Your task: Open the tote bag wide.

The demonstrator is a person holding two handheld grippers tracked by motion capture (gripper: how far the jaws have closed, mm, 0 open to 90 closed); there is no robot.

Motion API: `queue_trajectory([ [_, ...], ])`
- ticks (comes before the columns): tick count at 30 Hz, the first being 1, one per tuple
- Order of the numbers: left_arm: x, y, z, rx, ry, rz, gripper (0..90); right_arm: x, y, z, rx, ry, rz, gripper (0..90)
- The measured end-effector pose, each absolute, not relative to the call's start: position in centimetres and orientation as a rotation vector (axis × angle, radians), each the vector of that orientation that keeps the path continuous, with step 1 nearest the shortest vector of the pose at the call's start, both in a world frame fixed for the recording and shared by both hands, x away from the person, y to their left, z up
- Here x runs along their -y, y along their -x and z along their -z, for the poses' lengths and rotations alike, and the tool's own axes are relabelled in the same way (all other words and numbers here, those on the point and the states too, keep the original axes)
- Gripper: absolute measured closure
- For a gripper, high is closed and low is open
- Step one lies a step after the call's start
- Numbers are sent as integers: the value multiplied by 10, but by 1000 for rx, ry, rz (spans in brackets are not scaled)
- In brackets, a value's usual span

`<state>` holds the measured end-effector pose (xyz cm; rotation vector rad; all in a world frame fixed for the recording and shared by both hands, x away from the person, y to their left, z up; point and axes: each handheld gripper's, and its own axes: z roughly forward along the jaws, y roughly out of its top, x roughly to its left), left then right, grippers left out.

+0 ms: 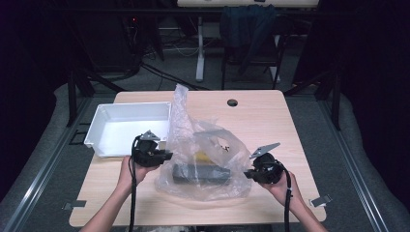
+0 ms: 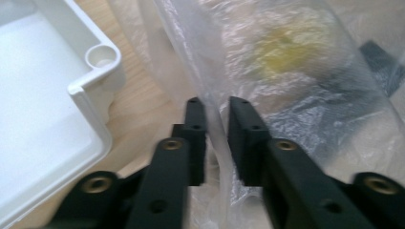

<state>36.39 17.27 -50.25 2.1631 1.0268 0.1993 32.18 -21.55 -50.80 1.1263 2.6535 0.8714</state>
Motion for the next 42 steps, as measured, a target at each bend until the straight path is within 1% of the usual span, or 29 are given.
queue_trajectory([
  [2, -175, -358, 503, -1019, -2164, -206, 864, 218, -321, 506, -2635, -1135, -894, 900],
  [5, -181, -349, 505, -1011, -2174, -229, 888, 223, -321, 504, -2605, -1170, -957, 900],
  [9, -190, -337, 510, -991, -2201, -218, 893, 228, -322, 502, -2573, -1213, -1030, 900],
  [12, -194, -331, 512, -972, -2202, -177, 894, 231, -323, 501, -2569, -1233, -1037, 900],
  [21, -192, -311, 521, -925, -2272, -143, 893, 234, -326, 505, -2590, -1243, -1038, 900],
  [32, -186, -310, 531, -908, -2350, -122, 893, 230, -329, 516, -2658, -1269, -966, 900],
  [37, -185, -311, 537, -903, -2389, -99, 892, 229, -328, 515, -2672, -1253, -973, 900],
  [42, -185, -313, 539, -929, -2389, -102, 879, 227, -328, 516, -2686, -1241, -949, 900],
])
